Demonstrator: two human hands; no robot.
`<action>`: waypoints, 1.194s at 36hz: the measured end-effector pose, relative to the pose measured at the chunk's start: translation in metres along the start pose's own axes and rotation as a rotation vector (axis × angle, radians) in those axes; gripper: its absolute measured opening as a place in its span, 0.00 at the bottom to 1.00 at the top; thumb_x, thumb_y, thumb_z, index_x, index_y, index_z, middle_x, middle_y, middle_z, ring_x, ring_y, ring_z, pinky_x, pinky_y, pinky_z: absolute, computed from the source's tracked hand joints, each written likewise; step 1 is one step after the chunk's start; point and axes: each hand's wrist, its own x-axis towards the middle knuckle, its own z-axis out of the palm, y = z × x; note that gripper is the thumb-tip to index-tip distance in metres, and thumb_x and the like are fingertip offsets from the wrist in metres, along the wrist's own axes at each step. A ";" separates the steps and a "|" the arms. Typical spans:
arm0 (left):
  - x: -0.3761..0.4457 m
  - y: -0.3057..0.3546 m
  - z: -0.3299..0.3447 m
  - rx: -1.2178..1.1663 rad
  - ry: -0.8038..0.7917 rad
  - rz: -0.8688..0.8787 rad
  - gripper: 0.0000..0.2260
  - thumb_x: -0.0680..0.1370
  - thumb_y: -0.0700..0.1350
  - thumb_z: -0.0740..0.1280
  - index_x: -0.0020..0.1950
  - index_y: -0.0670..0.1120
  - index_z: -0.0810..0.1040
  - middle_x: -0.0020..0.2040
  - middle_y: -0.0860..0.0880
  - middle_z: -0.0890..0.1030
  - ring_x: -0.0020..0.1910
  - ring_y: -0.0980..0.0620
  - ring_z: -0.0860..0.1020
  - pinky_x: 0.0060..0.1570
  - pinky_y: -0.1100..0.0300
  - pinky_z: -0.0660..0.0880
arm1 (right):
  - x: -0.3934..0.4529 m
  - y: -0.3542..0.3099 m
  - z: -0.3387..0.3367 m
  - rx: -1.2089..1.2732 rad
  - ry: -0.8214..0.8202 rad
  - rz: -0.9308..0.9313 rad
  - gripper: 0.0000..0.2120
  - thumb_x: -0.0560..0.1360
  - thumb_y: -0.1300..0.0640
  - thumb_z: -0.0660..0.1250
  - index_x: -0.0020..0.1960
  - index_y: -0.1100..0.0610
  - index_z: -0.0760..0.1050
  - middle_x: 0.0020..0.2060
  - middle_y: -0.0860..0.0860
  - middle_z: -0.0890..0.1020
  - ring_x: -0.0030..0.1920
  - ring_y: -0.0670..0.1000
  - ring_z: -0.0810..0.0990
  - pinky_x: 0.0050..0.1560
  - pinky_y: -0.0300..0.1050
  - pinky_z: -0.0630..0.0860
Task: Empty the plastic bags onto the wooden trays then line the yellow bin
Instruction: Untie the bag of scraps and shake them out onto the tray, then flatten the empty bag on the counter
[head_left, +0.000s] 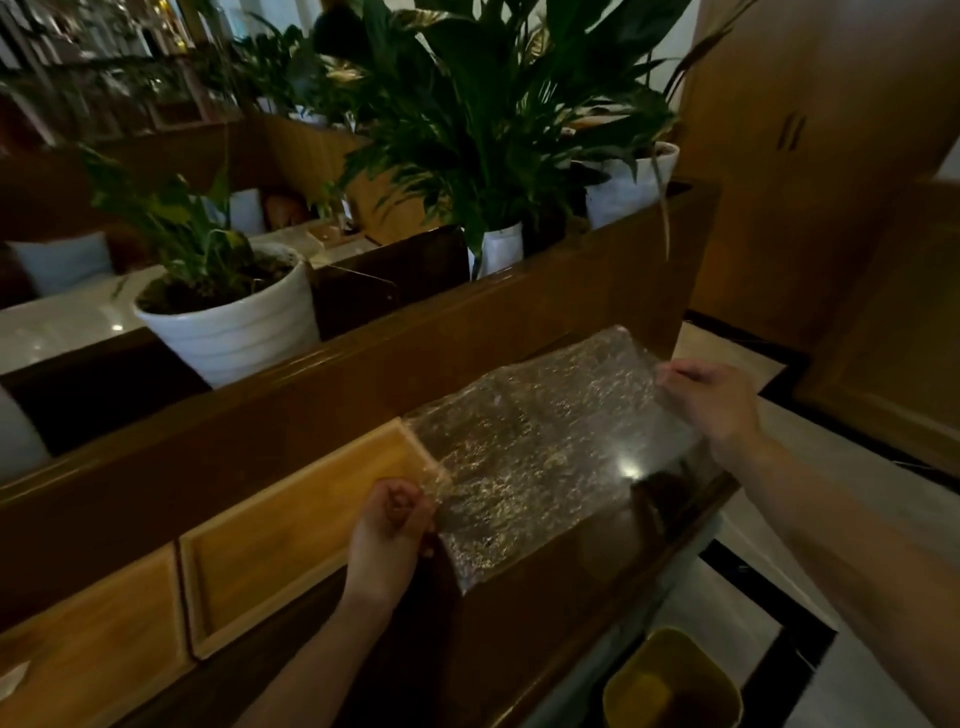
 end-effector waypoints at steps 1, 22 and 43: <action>0.005 0.001 0.002 0.012 0.001 0.011 0.04 0.79 0.37 0.66 0.50 0.44 0.73 0.42 0.40 0.80 0.39 0.42 0.80 0.31 0.60 0.77 | 0.008 0.001 0.002 -0.009 -0.003 -0.006 0.03 0.74 0.57 0.73 0.45 0.50 0.84 0.46 0.50 0.85 0.51 0.55 0.83 0.56 0.56 0.79; 0.044 -0.011 0.019 0.226 0.066 0.103 0.06 0.78 0.42 0.69 0.52 0.47 0.74 0.46 0.49 0.80 0.30 0.56 0.81 0.22 0.65 0.75 | 0.066 0.029 0.049 -0.449 -0.100 -0.095 0.22 0.79 0.53 0.63 0.72 0.54 0.68 0.66 0.55 0.75 0.65 0.58 0.73 0.66 0.56 0.71; -0.042 -0.030 -0.046 0.549 -0.118 0.270 0.10 0.77 0.55 0.65 0.57 0.61 0.73 0.56 0.63 0.75 0.55 0.66 0.75 0.55 0.67 0.73 | -0.132 0.036 0.075 -0.756 -0.572 -0.518 0.19 0.79 0.41 0.55 0.65 0.45 0.74 0.61 0.46 0.76 0.61 0.46 0.70 0.57 0.42 0.68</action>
